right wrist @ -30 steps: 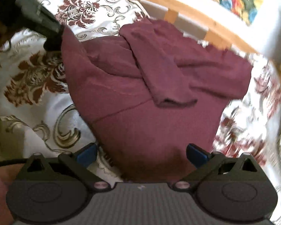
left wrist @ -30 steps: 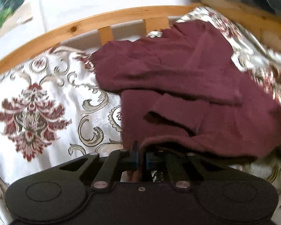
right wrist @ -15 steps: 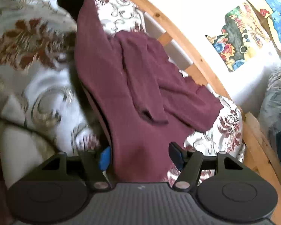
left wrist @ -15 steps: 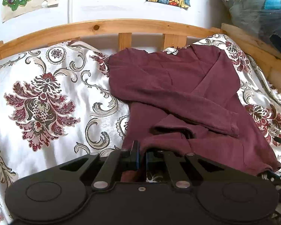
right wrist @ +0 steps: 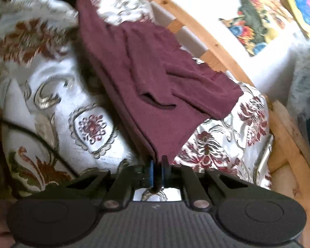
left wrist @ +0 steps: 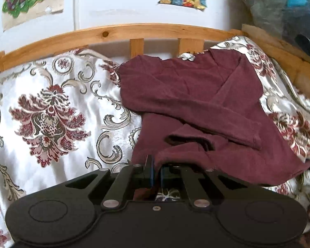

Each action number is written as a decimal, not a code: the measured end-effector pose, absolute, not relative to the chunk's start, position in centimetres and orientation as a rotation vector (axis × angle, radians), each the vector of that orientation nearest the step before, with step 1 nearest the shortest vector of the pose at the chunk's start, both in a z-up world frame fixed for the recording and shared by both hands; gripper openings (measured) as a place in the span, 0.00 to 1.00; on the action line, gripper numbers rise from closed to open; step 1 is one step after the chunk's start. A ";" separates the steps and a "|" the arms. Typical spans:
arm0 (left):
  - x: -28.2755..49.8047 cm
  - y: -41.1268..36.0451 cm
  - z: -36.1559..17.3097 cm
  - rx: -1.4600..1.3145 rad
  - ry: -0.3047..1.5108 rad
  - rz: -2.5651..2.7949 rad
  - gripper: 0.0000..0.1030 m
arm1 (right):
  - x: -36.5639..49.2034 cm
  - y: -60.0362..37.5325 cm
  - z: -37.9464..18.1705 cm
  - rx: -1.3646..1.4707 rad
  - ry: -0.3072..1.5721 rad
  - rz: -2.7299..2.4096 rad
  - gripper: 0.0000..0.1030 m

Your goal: Fold small clothes

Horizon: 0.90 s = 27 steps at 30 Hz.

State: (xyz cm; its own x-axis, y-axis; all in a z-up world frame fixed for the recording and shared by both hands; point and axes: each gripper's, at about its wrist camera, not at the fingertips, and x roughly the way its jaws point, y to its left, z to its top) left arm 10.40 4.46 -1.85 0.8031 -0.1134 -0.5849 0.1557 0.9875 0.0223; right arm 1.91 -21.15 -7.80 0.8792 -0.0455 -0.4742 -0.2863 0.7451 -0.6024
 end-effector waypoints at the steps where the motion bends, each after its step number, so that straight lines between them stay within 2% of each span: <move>1: 10.0 4.2 -1.7 0.080 0.623 -0.152 0.05 | 1.6 -21.6 -7.1 -0.688 0.480 0.132 0.07; 9: 4.5 2.6 3.2 0.172 0.604 -0.188 0.05 | -2.3 -25.0 0.4 -0.528 0.414 0.088 0.07; 19: -4.3 2.4 8.8 0.149 0.660 -0.294 0.05 | -9.2 -28.9 8.9 -0.448 0.510 0.223 0.07; 23: -4.2 1.9 9.6 0.149 0.639 -0.287 0.05 | -8.7 -29.1 10.3 -0.450 0.502 0.228 0.07; 27: -0.8 1.6 10.2 0.170 0.607 -0.249 0.05 | -4.8 -28.9 10.4 -0.484 0.478 0.189 0.07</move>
